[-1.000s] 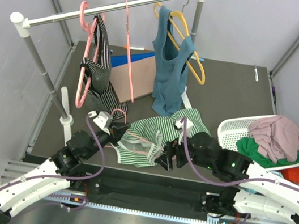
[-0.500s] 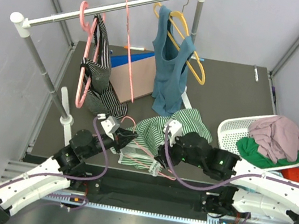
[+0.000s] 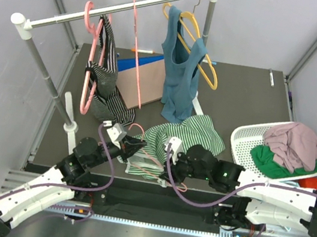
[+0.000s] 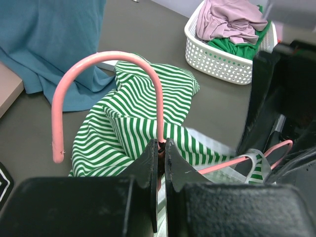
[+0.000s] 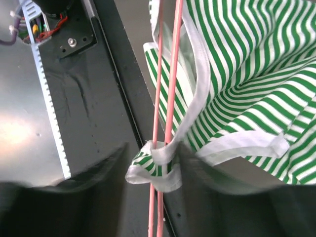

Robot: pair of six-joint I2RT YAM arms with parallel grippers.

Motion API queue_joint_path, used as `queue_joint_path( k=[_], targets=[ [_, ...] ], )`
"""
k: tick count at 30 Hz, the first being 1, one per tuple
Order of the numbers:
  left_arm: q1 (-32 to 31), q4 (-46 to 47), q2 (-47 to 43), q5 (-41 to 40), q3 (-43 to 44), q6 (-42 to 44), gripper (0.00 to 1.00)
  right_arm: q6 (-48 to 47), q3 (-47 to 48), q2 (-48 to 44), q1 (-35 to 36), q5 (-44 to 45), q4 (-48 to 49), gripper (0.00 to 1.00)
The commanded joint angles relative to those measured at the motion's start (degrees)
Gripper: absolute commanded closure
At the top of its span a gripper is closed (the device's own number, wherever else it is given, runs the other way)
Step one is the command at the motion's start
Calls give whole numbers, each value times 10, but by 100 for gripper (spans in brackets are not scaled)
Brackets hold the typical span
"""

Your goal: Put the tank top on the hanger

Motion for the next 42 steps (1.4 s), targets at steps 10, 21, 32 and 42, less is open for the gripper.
queue_joint_path(
  k=[10,21,32,42],
  targets=[
    [2,33,-19,-18,22,-2,77,44,-25,50,19,103,112,100],
    [2,21,-22,-56,24,-6,1,117,-70,-48,18,227,85,100],
    [2,-11,-101,-176,7,-20,1,141,-4,-151,7,340,-58,100],
    [2,-15,-70,-180,16,-18,1,105,176,-109,-2,371,-181,100]
  ],
)
